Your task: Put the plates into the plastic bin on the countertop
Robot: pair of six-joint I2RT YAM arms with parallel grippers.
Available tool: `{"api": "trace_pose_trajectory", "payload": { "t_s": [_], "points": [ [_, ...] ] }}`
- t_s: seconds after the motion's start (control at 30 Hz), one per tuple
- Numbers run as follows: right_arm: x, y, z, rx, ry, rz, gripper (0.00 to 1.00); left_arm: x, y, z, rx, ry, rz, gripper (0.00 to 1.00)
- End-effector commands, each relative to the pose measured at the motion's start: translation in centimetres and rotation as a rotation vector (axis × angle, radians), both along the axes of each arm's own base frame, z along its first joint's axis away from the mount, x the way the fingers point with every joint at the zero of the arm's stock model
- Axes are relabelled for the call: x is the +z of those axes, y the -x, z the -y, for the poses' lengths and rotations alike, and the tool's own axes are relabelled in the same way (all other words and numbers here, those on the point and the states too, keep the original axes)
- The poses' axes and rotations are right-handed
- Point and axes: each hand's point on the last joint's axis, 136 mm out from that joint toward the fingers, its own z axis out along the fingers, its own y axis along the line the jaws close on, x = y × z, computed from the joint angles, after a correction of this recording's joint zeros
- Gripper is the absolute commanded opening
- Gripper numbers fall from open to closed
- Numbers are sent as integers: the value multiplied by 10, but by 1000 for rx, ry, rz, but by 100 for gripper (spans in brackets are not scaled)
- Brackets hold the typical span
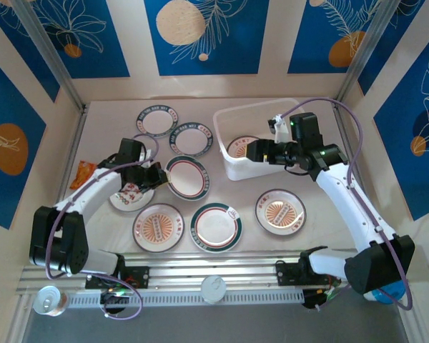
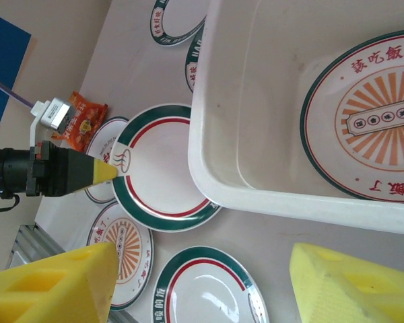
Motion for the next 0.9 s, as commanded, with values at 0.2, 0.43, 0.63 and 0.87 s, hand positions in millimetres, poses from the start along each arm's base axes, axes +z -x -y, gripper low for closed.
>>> {"api": "trace_pose_trajectory", "payload": {
  "t_s": [0.2, 0.43, 0.63, 0.87],
  "points": [
    [3, 7, -14, 34, -38, -18, 69, 42, -7, 19, -102, 88, 103, 0],
    [-8, 16, -26, 78, -53, -76, 68, 63, -11, 28, -143, 151, 151, 0],
    [-24, 23, -38, 90, -104, -137, 66, 71, -14, 30, -152, 191, 159, 0],
    [-36, 27, -54, 109, -108, -180, 65, 77, -15, 31, -159, 226, 167, 0]
  ]
}}
